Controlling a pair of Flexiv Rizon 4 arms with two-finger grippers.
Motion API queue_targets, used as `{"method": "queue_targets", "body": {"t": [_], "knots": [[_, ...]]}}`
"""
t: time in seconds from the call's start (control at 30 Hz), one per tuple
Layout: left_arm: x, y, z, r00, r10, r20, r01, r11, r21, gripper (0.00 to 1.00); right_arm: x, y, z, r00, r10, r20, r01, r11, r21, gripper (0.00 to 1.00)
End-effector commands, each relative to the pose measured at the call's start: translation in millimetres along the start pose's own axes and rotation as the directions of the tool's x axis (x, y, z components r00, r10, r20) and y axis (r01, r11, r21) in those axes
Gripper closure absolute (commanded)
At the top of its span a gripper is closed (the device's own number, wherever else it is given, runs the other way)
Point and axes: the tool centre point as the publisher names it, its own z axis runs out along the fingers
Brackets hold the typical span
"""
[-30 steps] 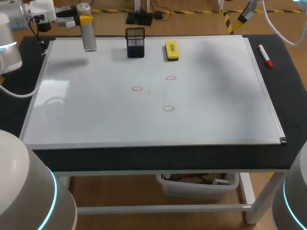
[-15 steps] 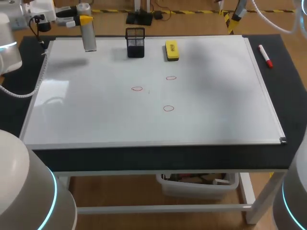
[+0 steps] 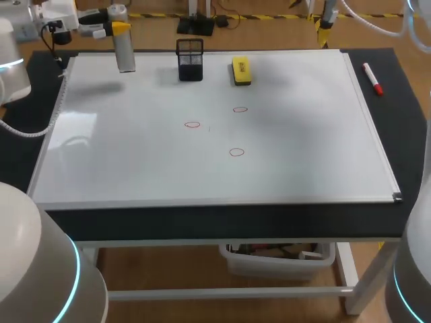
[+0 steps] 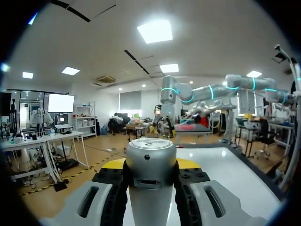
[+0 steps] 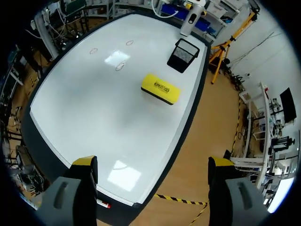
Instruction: Pick up the inspection probe, press it on each red-marked spot on the whiteboard one by one, put down the probe, pick up the eraser, and wipe off all the red marks.
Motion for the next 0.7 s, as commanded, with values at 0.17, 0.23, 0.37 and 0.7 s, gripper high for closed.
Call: {"method": "queue_targets", "body": {"t": [0.17,0.23,0.37,0.7], "knots": [[3.0,-2.4,0,1.0,0.002,0.007,-0.002,1.0,-0.003,1.0,3,15,-6,0.992,-0.103,-0.078,0.114,0.983,0.142,0.0],[3.0,-2.4,0,1.0,0.002,0.007,-0.002,1.0,-0.003,1.0,4,16,-4,0.988,-0.126,-0.087,0.14,0.976,0.166,0.0],[3.0,-2.4,0,1.0,0.002,0.007,-0.002,1.0,-0.003,1.0,4,18,-3,0.981,-0.173,-0.084,0.187,0.958,0.216,0.0],[3.0,-2.4,0,1.0,0.002,0.007,-0.002,1.0,-0.003,1.0,-2,31,-5,0.956,-0.289,0.05,0.275,0.942,0.192,0.0]]}}
